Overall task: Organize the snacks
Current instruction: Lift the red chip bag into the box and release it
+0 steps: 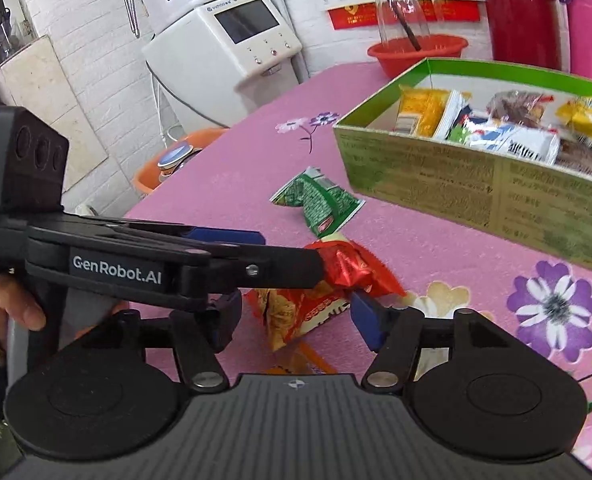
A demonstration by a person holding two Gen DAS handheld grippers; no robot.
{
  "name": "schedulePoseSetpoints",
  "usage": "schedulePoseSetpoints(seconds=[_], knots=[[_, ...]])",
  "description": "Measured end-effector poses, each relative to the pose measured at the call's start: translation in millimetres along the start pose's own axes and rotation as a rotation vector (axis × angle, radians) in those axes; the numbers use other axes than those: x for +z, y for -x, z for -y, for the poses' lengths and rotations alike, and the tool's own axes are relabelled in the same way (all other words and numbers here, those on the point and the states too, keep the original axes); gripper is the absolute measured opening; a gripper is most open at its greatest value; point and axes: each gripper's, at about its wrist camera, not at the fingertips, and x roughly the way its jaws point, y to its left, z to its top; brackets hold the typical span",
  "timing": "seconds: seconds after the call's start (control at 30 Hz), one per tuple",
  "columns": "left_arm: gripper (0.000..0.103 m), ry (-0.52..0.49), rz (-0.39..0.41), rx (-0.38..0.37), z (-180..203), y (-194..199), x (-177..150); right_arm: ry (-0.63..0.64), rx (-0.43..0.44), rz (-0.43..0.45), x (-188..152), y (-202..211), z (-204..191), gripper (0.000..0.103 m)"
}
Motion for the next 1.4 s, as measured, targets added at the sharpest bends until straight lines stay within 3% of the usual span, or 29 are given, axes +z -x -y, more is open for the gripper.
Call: schedulePoseSetpoints(seconds=[0.13,0.2,0.23,0.27,0.33,0.43,0.67,1.03,1.23,1.4], knots=[[0.103,0.034,-0.038,-0.002,-8.5,-17.9,-0.3,0.017,-0.039,-0.02,-4.2,-14.1,2.0,0.1],[0.103,0.032,-0.023,-0.013,-10.4,-21.6,-1.7,0.024,-0.038,-0.002,-4.3,-17.6,4.5,0.095],[0.103,0.016,-0.024,-0.015,-8.4,-22.1,-1.2,0.017,-0.024,0.001,-3.5,-18.7,6.4,0.078],[0.077,0.005,-0.033,-0.019,-6.5,-23.2,-1.2,-0.004,0.003,-0.007,-2.2,-19.6,8.7,0.054],[0.075,-0.011,-0.027,0.011,-1.3,-23.0,-1.4,-0.025,-0.002,-0.02,0.7,-19.3,8.7,0.049],[0.058,0.006,-0.019,0.0,3.6,-17.3,0.8,0.019,-0.012,-0.017,1.7,-12.5,1.2,0.042],[0.054,-0.055,0.092,-0.022,49.1,28.1,24.7,0.056,0.005,0.085,21.2,40.8,-14.1,0.039],[0.054,-0.233,0.282,-0.021,146.1,95.7,96.1,0.148,-0.063,0.302,85.9,144.2,-32.6,0.039],[0.056,-0.274,0.329,-0.026,176.5,98.8,126.6,0.159,-0.101,0.362,117.3,173.9,-24.0,0.039],[0.056,-0.273,0.294,-0.03,174.3,66.3,134.8,0.143,-0.118,0.347,122.3,163.6,0.6,0.039]])
